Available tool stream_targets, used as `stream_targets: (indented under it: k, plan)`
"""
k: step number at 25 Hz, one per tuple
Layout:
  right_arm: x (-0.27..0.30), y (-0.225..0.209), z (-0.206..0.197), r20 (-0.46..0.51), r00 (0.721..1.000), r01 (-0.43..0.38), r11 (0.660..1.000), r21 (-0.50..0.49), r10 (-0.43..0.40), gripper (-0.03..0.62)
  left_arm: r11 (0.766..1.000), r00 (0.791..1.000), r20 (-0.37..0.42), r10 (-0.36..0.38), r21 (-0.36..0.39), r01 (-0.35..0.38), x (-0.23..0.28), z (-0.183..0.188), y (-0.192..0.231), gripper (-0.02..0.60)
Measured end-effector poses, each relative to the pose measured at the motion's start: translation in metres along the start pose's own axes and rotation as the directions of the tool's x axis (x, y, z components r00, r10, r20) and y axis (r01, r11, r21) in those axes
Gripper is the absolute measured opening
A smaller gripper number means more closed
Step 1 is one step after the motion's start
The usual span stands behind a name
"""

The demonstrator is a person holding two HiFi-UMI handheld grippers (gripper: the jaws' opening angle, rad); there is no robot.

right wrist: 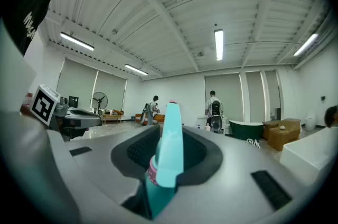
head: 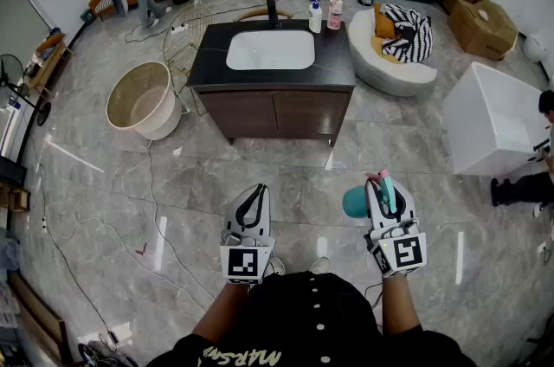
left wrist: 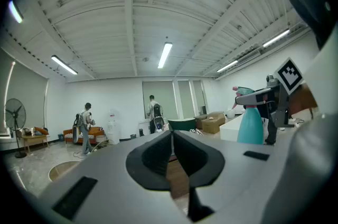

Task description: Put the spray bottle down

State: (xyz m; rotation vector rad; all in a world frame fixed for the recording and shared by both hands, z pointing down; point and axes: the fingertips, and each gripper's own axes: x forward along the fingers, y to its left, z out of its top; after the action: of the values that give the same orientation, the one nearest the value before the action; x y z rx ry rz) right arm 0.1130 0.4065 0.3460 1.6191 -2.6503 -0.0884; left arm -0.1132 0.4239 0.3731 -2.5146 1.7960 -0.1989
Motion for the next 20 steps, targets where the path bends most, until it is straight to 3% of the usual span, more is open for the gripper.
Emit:
stream_targets:
  k: [11, 20]
  plan:
    - [-0.003, -0.011, -0.003, 0.002, 1.000, -0.019, 1.000, 0.000, 0.019, 0.091, 1.000, 1.000, 0.015, 0.017, 0.009, -0.018, 0.002, 0.003, -0.012, 0.021]
    - [0.000, -0.032, -0.008, 0.010, 0.996, -0.087, 0.996, 0.010, 0.087, 0.091, 0.996, 0.996, 0.009, 0.087, -0.005, -0.087, 0.005, 0.006, -0.029, 0.021]
